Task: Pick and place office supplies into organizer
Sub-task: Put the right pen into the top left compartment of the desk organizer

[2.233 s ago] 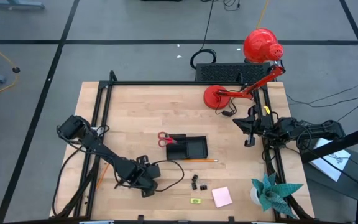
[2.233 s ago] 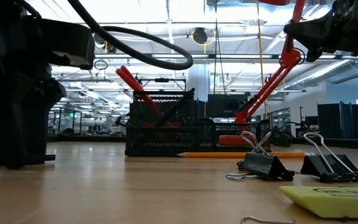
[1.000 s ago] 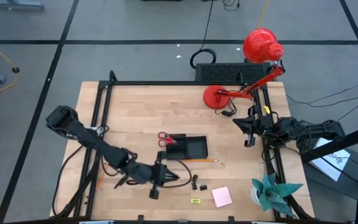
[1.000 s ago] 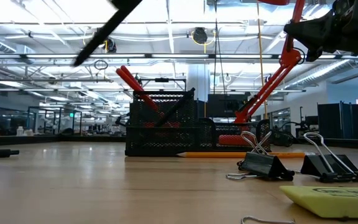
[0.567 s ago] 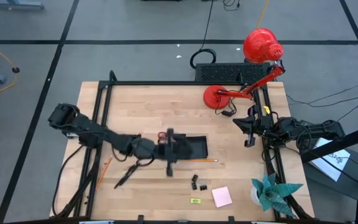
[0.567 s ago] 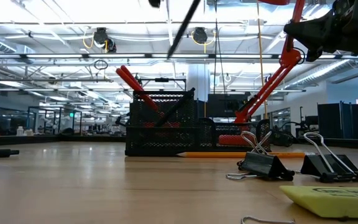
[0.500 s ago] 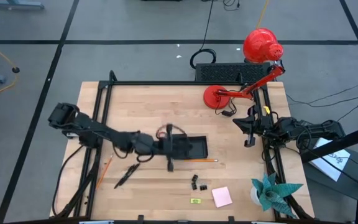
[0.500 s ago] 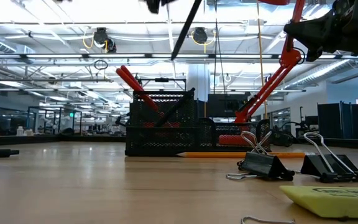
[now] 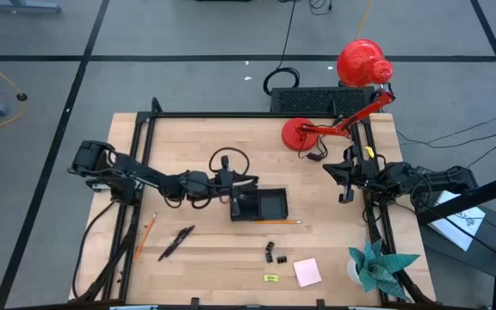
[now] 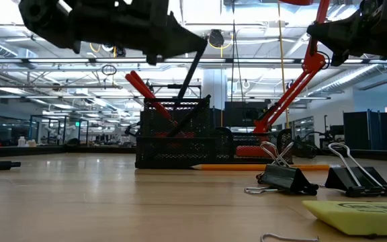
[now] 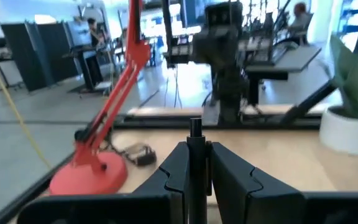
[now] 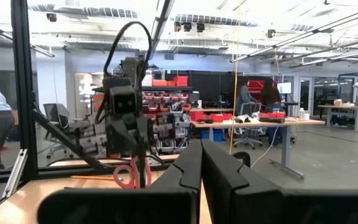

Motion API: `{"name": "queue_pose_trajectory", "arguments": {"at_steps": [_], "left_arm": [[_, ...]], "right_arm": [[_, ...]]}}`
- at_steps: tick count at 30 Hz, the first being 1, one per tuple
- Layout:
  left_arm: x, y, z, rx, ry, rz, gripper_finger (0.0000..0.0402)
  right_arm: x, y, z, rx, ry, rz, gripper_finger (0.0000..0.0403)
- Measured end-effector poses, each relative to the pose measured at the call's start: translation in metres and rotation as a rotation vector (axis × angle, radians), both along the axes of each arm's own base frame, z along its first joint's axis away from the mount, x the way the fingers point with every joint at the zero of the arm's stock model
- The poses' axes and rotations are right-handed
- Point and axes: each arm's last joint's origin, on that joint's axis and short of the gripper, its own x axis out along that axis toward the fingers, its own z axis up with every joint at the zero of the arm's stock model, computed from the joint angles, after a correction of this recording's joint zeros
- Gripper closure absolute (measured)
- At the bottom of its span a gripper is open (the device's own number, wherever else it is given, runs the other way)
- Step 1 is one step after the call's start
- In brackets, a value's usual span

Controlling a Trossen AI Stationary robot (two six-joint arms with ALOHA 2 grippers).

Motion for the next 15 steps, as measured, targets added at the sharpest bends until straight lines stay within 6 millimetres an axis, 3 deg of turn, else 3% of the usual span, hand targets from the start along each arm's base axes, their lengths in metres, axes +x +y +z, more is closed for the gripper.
{"name": "queue_pose_trajectory", "arguments": {"at_steps": [8, 15], "left_arm": [[0.013, -0.002, -0.034, -0.046, 0.036, 0.001, 0.0351], [0.012, -0.002, -0.034, -0.052, 0.085, -0.029, 0.0351]], "right_arm": [[0.0, 0.0, 0.0, 0.0, 0.004, 0.001, 0.0399], [0.0, 0.0, -0.001, -0.001, 0.009, 0.0, 0.0399]]}}
